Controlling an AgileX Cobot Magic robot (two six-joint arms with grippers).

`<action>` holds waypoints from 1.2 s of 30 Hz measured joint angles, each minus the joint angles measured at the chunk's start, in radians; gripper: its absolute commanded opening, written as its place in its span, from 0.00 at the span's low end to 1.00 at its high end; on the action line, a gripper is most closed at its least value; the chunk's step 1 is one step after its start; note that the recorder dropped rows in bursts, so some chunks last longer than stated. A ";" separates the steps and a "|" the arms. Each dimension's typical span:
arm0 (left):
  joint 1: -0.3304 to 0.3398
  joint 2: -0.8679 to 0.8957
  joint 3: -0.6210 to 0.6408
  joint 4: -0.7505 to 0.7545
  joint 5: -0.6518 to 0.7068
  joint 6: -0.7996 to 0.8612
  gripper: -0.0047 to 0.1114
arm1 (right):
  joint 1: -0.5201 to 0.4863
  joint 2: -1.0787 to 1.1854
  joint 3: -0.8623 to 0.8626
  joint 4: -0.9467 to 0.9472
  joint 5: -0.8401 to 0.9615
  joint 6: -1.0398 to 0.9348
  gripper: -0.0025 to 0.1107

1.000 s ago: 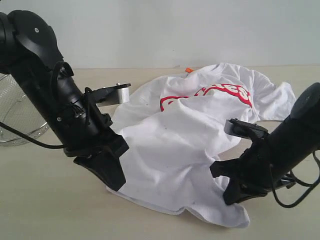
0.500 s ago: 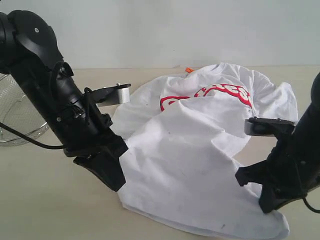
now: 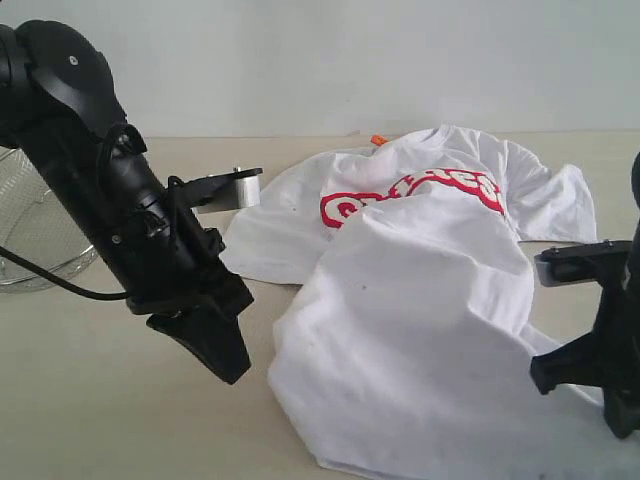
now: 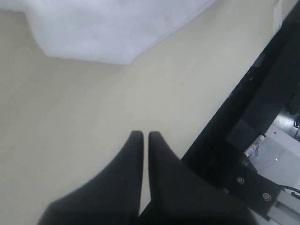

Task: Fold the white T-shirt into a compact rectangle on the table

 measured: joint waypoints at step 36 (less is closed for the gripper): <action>0.000 0.000 0.000 0.000 -0.003 0.010 0.08 | 0.000 -0.032 0.000 -0.372 0.027 0.292 0.78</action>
